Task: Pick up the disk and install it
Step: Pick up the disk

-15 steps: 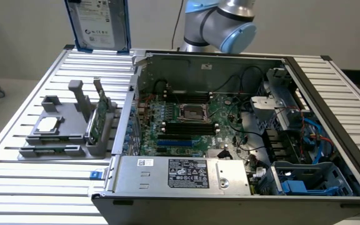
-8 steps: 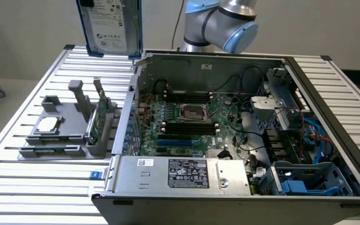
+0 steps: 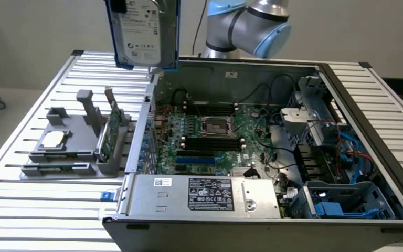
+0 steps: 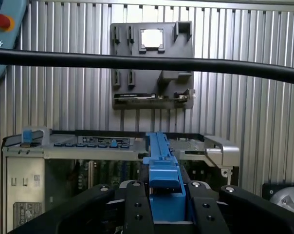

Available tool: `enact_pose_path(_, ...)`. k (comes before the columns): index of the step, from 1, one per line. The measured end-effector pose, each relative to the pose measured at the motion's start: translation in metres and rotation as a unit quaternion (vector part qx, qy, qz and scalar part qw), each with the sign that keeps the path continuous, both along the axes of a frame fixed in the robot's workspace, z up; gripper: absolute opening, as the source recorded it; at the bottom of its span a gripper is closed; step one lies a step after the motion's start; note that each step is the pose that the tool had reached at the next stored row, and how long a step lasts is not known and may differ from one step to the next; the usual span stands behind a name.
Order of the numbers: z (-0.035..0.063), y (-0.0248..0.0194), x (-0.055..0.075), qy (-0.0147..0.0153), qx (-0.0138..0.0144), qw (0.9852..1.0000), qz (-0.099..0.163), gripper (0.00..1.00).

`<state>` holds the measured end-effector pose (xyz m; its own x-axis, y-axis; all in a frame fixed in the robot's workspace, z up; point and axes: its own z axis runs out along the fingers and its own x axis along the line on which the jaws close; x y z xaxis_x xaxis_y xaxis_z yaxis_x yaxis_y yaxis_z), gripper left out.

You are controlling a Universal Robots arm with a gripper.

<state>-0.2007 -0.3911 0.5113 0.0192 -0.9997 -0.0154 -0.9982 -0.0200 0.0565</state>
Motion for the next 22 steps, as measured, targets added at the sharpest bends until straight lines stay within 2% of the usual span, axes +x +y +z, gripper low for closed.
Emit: enact_pose_path(22,-0.002,-0.0391,0.1,0.0,0.0,1.0,0.0,0.33)
